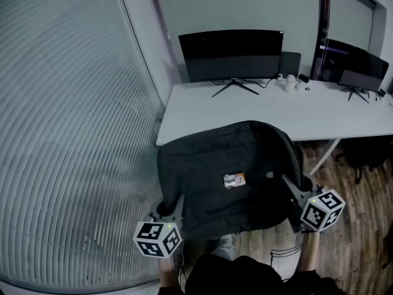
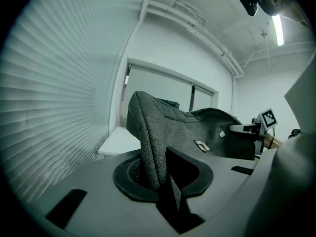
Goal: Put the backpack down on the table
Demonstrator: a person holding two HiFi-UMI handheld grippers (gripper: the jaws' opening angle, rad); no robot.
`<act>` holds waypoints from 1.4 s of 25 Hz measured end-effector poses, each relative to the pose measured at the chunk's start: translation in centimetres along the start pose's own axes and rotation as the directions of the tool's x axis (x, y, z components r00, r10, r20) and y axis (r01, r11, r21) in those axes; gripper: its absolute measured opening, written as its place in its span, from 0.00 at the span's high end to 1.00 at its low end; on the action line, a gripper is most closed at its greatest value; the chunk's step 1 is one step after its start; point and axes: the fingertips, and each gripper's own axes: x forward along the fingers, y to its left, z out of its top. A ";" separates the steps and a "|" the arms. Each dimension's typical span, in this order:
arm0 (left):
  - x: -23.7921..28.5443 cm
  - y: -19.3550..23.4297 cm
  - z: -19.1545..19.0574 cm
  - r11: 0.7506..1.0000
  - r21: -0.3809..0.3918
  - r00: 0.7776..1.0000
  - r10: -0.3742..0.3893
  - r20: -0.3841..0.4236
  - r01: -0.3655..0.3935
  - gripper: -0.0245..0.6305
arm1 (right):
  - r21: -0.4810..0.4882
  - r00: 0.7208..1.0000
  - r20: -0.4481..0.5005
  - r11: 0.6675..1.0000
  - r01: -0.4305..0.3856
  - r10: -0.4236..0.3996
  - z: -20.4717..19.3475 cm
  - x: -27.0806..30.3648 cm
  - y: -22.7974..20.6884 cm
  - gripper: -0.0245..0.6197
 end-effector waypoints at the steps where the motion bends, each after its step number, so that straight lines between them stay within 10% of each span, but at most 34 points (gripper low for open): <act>1: 0.5 0.5 0.4 1.000 -0.002 1.000 0.001 0.001 -0.001 0.85 | 0.001 1.000 -0.001 1.000 0.000 0.000 0.4 0.8 -0.2 0.80; 35: 12.4 5.0 5.5 0.998 0.010 0.997 -0.068 0.018 0.068 0.86 | 0.018 0.997 0.049 0.999 0.051 -0.052 4.3 10.0 -6.5 0.80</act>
